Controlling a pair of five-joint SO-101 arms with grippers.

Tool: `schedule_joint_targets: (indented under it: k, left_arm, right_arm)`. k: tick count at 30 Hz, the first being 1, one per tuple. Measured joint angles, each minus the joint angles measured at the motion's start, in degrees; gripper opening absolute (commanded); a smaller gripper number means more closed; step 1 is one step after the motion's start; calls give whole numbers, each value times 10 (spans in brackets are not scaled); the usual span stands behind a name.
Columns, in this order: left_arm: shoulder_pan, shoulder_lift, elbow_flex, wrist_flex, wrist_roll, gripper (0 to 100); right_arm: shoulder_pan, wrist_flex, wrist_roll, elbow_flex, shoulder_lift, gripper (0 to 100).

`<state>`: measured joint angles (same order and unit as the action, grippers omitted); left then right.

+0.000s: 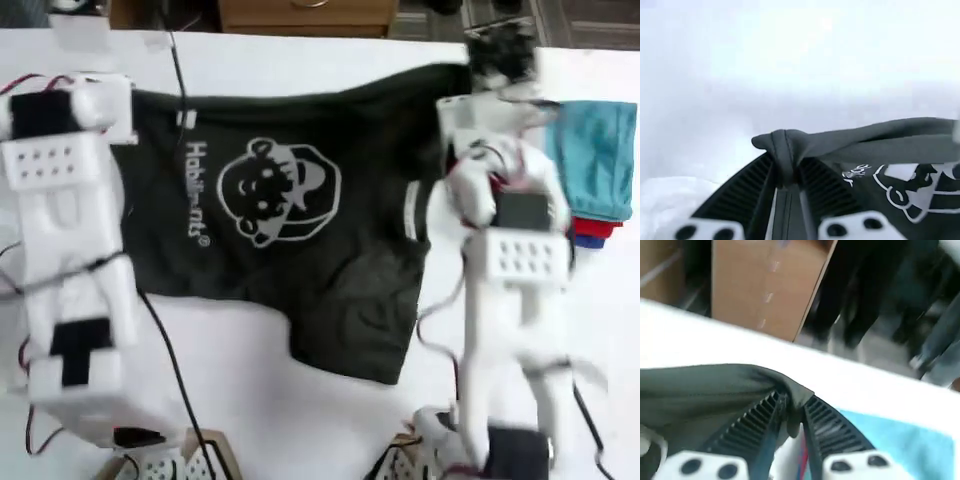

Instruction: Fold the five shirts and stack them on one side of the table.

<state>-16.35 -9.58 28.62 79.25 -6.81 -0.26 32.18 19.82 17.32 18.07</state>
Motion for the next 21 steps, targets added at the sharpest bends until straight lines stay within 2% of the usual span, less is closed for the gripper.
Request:
schedule_joint_targets:
  k: [5, 8, 16, 21]
  left_arm:
    - [0, -87, 6, -25, -5, 27]
    - [0, -115, 37, -15, -10, 27]
    - [0, -162, 99, 105, -15, 27]
    - [0, -167, 101, 176, -72, 27]
  right_arm:
    - [-2, -12, 0, -33, -115, 19]
    - [-2, 23, 0, -77, -143, 19]
    - [-21, 198, 0, -109, -150, 19]
    - [-22, 291, 0, -109, -150, 19]
